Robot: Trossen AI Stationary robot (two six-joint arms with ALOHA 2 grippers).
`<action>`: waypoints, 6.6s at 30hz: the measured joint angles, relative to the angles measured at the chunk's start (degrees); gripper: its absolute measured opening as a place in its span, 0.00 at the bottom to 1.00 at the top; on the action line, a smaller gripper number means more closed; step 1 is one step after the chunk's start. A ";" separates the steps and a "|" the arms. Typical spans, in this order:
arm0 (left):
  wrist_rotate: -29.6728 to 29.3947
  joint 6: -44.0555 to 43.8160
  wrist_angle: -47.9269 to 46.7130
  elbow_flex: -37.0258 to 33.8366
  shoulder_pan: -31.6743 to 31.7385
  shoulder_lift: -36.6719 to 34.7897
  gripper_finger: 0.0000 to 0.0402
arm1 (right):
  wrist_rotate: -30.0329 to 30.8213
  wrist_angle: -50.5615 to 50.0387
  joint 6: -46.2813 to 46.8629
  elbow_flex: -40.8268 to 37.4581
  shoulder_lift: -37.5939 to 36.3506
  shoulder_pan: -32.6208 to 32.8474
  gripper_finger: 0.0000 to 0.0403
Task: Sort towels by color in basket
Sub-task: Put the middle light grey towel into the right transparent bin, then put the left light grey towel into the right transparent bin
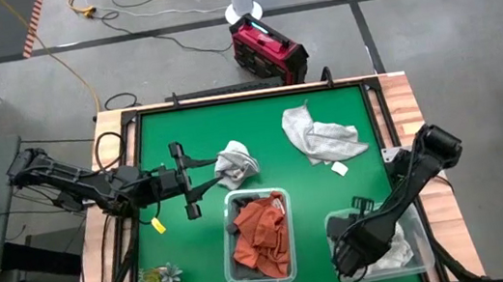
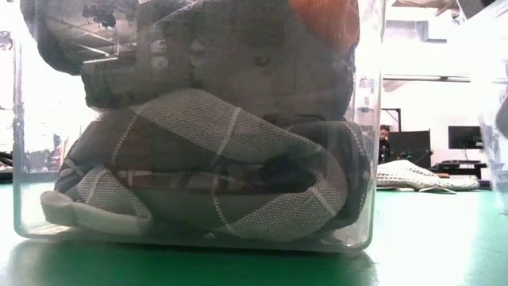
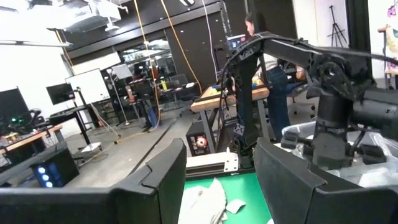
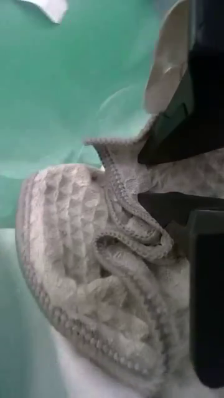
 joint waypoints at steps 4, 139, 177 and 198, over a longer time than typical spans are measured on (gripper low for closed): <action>0.00 -0.36 0.00 0.00 0.00 0.00 0.44 | -0.22 -5.66 1.66 5.64 -3.64 -0.64 0.30; 32.50 -3.53 -19.33 32.50 26.72 32.39 0.03 | 15.12 97.80 -87.52 -32.35 -22.89 -44.82 0.30; 31.22 -13.95 -40.06 32.52 19.13 18.74 0.52 | 40.53 67.22 -45.75 -34.57 -39.19 12.67 0.10; 25.67 -9.60 -42.05 32.52 15.62 18.73 0.52 | 17.07 35.20 13.06 -32.44 -31.99 15.12 0.10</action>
